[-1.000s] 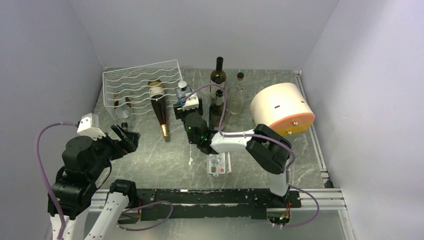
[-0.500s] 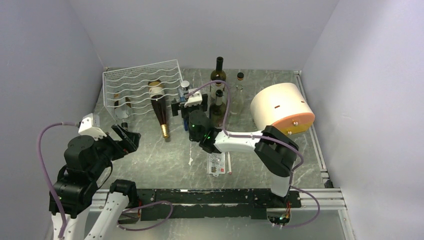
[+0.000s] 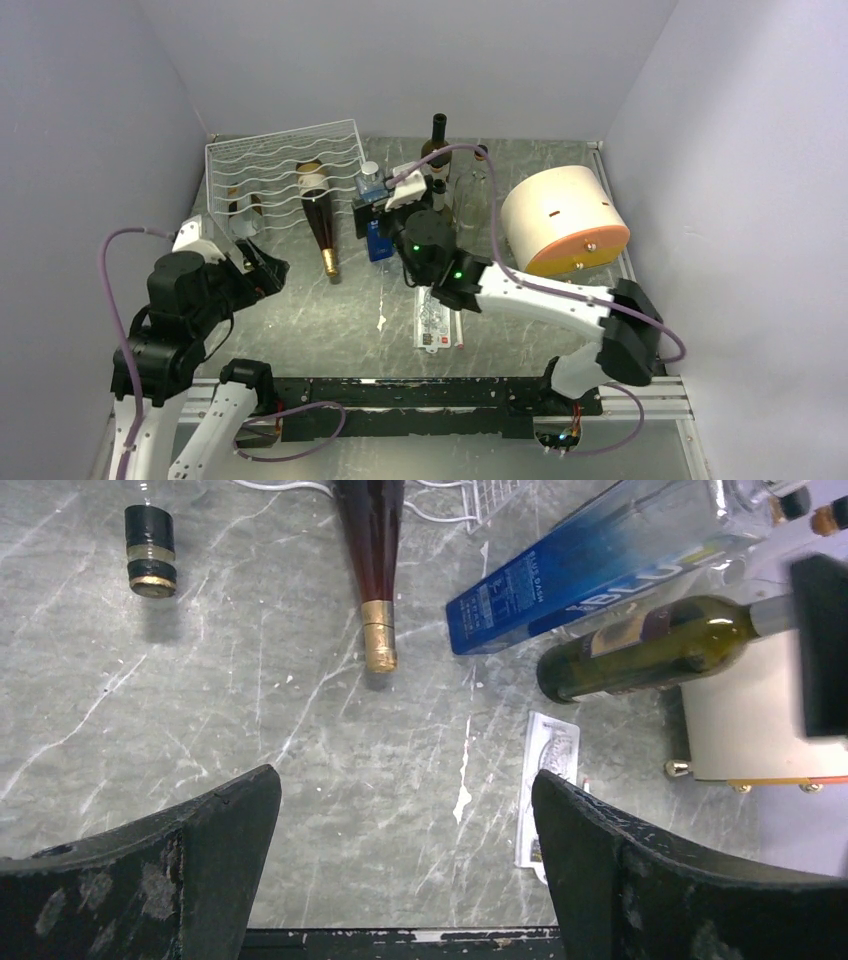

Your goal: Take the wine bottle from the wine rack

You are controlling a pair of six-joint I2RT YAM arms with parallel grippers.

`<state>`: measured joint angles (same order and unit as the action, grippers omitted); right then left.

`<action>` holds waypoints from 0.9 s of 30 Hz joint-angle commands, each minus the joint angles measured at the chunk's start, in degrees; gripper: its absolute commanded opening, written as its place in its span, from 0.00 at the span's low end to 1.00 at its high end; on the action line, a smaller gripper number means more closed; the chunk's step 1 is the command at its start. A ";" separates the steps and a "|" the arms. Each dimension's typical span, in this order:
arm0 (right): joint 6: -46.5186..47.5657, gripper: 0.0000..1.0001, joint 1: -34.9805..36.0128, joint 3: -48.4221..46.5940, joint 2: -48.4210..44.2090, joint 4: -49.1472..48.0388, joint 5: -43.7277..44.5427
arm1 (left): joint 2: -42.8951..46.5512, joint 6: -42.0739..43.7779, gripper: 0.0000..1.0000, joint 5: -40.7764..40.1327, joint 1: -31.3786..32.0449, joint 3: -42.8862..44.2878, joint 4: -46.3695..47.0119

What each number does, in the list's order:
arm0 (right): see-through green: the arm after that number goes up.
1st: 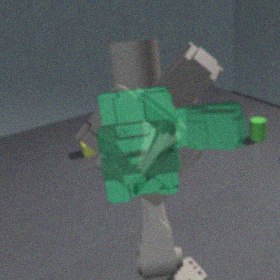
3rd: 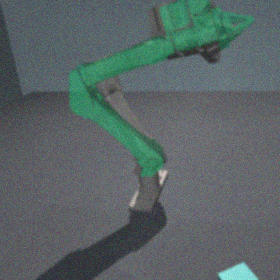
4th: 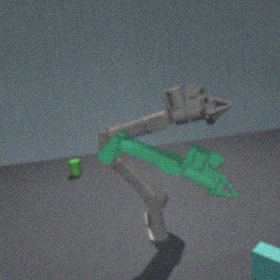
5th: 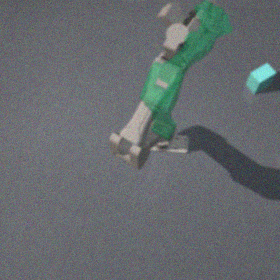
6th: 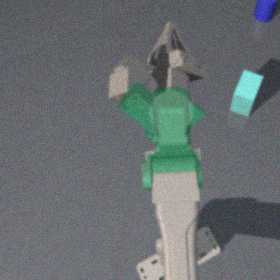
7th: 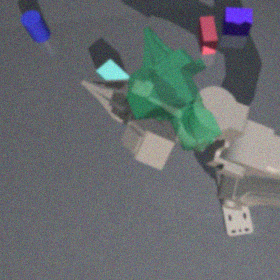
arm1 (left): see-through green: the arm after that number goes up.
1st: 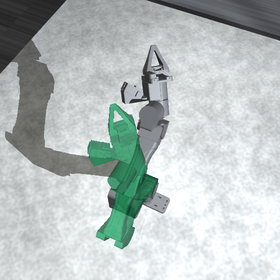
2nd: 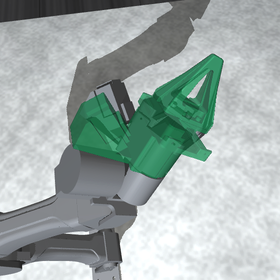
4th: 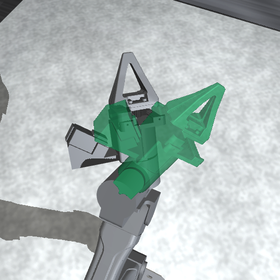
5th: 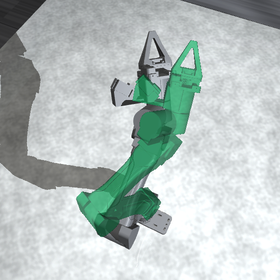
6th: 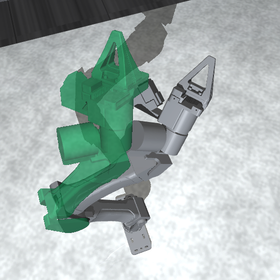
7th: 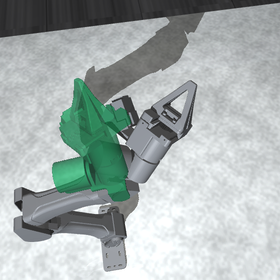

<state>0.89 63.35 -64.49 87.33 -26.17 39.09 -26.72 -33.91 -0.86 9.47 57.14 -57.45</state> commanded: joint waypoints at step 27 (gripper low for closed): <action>-15.31 1.00 -0.01 20.90 -37.19 32.41 -18.43 | -37.70 15.17 0.93 4.09 -25.04 -14.64 39.49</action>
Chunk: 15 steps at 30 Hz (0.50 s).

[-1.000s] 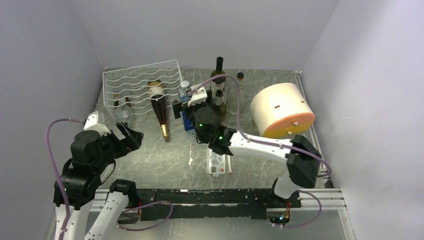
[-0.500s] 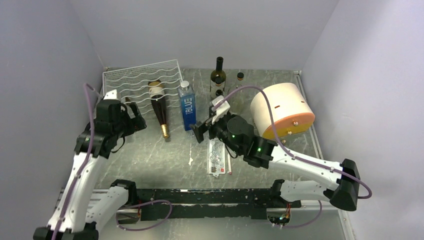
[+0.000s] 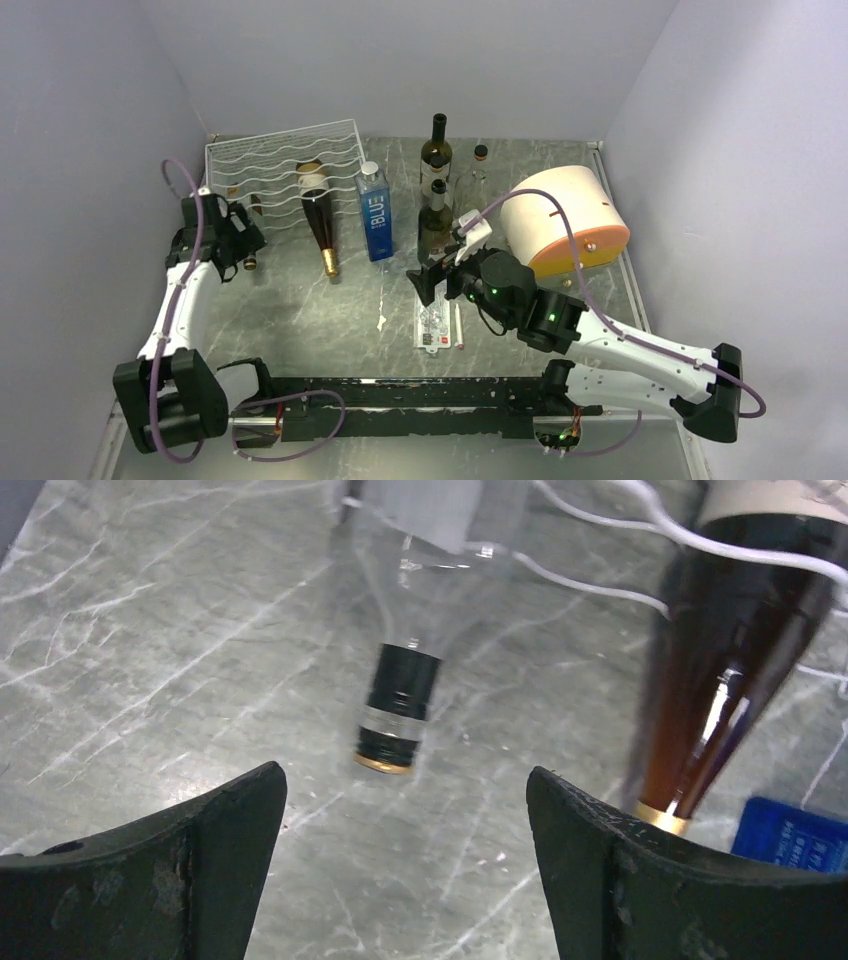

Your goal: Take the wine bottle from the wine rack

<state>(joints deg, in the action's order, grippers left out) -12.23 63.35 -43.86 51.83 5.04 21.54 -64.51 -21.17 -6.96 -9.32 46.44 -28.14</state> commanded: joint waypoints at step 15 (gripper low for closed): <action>6.74 1.00 -0.02 0.66 -4.77 0.86 -12.47 | -11.31 5.74 1.00 32.24 -16.99 -10.76 28.62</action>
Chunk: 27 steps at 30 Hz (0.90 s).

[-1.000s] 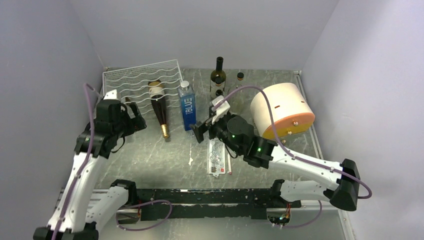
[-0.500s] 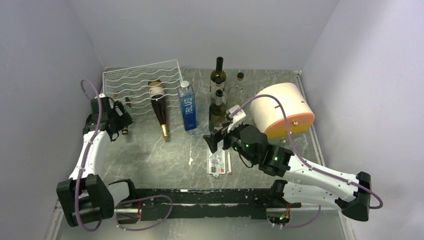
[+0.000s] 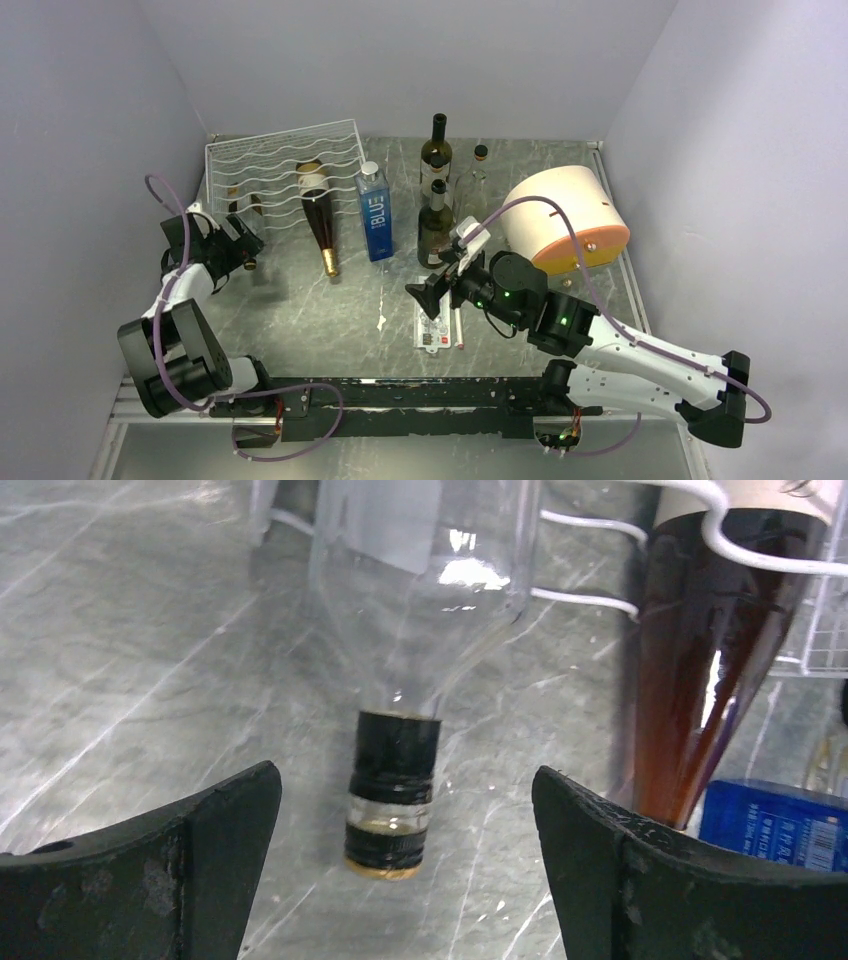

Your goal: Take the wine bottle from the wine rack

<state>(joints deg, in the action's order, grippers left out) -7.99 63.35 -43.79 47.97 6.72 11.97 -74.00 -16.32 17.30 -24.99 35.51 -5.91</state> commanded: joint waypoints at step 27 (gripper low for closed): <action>3.86 1.00 -0.03 0.59 -0.27 0.23 -4.26 | -8.41 -2.89 0.49 10.85 -2.52 -1.08 11.41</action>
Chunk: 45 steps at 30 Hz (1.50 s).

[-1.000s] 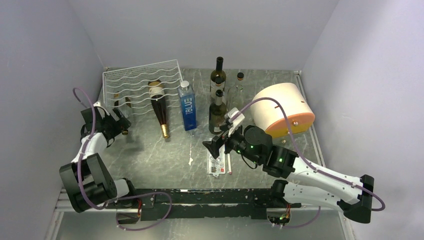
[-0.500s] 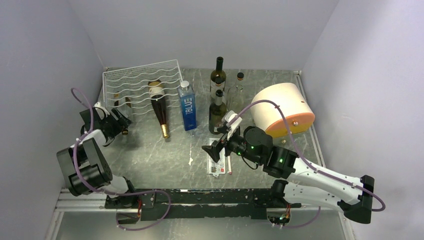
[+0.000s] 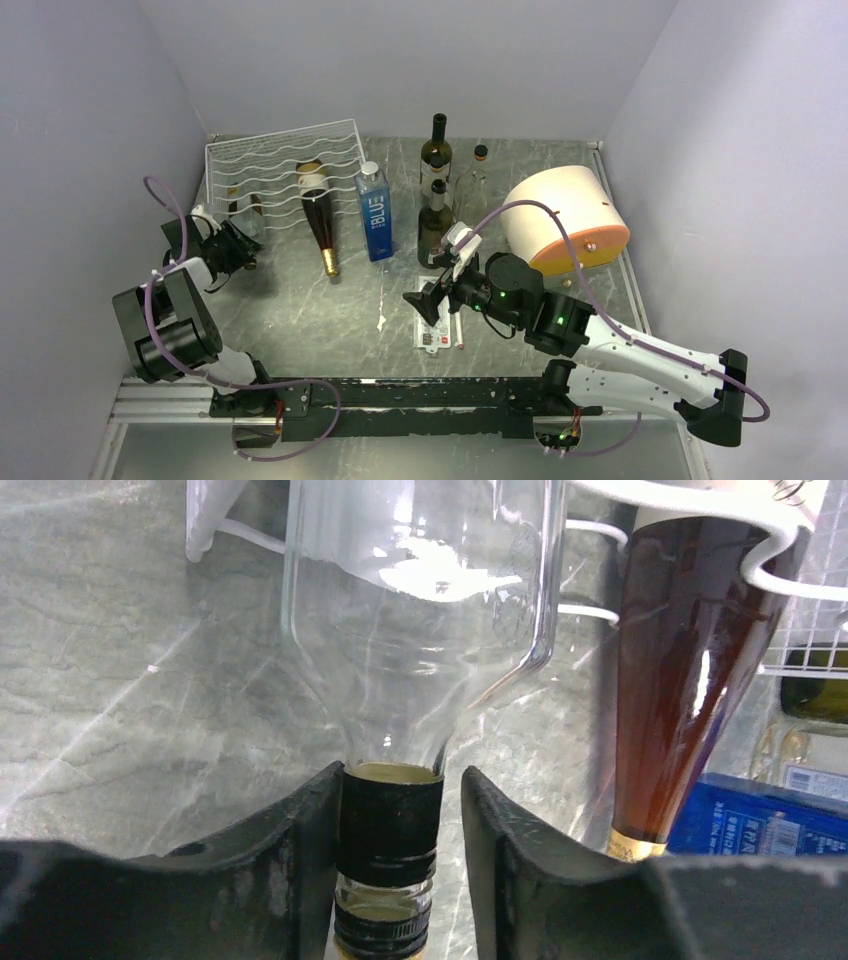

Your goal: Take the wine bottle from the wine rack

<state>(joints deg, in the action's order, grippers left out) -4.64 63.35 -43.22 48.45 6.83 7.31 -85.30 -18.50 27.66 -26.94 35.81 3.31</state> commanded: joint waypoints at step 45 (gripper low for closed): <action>0.08 1.00 6.26 -4.71 17.54 -10.13 0.90 | 44.91 -15.84 0.07 1.11 5.28 0.01 -50.08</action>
<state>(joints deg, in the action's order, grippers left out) -6.26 66.72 -43.90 61.73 -0.36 6.04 -41.98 -37.65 26.20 -23.53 31.55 -39.29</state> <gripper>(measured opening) 0.997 0.372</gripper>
